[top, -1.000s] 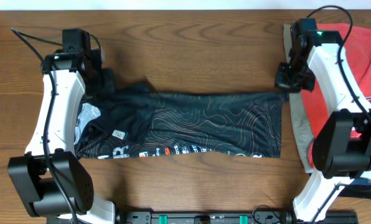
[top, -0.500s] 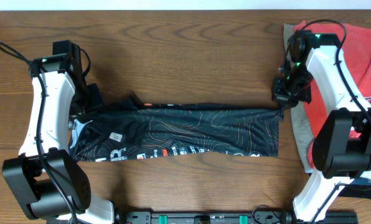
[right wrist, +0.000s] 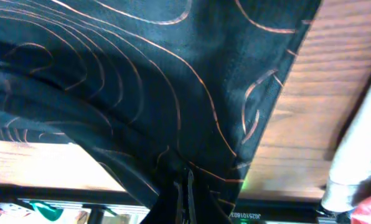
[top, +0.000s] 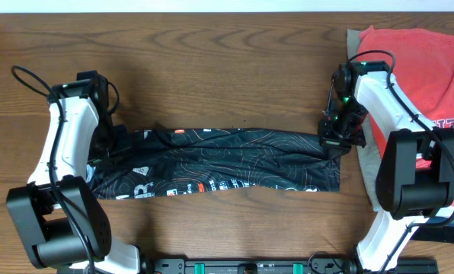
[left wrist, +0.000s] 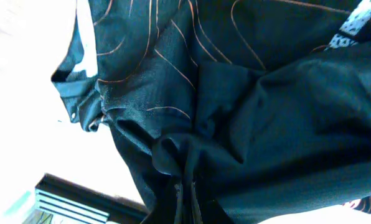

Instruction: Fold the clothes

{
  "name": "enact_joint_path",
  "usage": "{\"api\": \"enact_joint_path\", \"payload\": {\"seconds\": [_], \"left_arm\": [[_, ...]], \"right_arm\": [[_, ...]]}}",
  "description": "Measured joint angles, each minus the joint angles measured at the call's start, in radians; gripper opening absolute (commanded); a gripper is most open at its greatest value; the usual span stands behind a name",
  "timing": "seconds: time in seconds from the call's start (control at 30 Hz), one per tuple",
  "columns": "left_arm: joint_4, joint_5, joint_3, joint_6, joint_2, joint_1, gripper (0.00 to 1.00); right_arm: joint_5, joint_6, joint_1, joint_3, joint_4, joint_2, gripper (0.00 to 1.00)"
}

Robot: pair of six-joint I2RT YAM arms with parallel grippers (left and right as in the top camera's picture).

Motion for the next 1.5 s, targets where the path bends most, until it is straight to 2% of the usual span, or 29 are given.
{"api": "enact_joint_path", "payload": {"seconds": [0.03,0.07,0.27,0.33,0.37,0.4,0.47,0.5,0.67,0.83,0.97,1.1,1.43,1.47,1.5], "left_arm": [[-0.006,0.000,-0.003,0.000,0.000,0.000,0.06],[-0.014,-0.002,-0.006,0.000,0.000,0.000,0.06],[-0.033,-0.061,-0.010,-0.010,0.000,0.000,0.06],[-0.033,-0.087,-0.010,-0.025,0.000,0.000,0.11],[-0.034,-0.097,-0.010,-0.027,0.000,0.000,0.17],[-0.034,-0.108,-0.010,-0.034,0.000,0.000,0.28],[-0.036,-0.120,-0.010,-0.042,0.000,0.000,0.36],[-0.036,-0.125,-0.010,-0.048,0.000,0.000,0.39],[-0.037,-0.128,-0.010,-0.053,0.000,0.000,0.39],[0.000,-0.021,-0.002,-0.044,-0.004,0.000,0.40],[0.063,0.110,0.002,-0.008,-0.019,-0.006,0.55],[0.106,0.183,0.002,0.010,-0.026,-0.040,0.63],[0.333,0.234,-0.142,0.012,-0.029,-0.180,0.65],[0.359,0.235,-0.159,0.012,-0.029,-0.191,0.59],[0.387,0.235,-0.180,0.011,-0.029,-0.203,0.50]], "right_arm": [[0.013,-0.002,-0.001,-0.002,-0.012,0.000,0.27],[0.028,-0.001,-0.001,-0.005,-0.023,0.000,0.30],[0.117,-0.005,-0.008,-0.063,-0.028,0.000,0.28],[0.132,-0.003,-0.017,-0.079,-0.012,0.000,0.27],[0.136,-0.002,-0.025,-0.084,-0.004,0.000,0.26],[0.139,0.000,-0.032,-0.088,0.002,0.000,0.26],[0.146,0.001,-0.042,-0.091,0.008,0.000,0.25],[0.146,0.001,-0.045,-0.091,0.011,0.000,0.25],[0.079,-0.040,-0.045,-0.092,0.051,0.000,0.25],[0.014,-0.062,-0.045,-0.092,0.091,0.000,0.29],[-0.011,-0.072,-0.045,-0.092,0.093,0.000,0.32],[-0.022,-0.075,-0.045,-0.092,0.093,0.000,0.33],[-0.030,-0.077,-0.045,-0.093,0.093,0.000,0.36],[-0.030,-0.078,-0.045,-0.093,0.093,0.000,0.36],[-0.030,-0.079,-0.045,-0.093,0.092,0.000,0.36]]}}
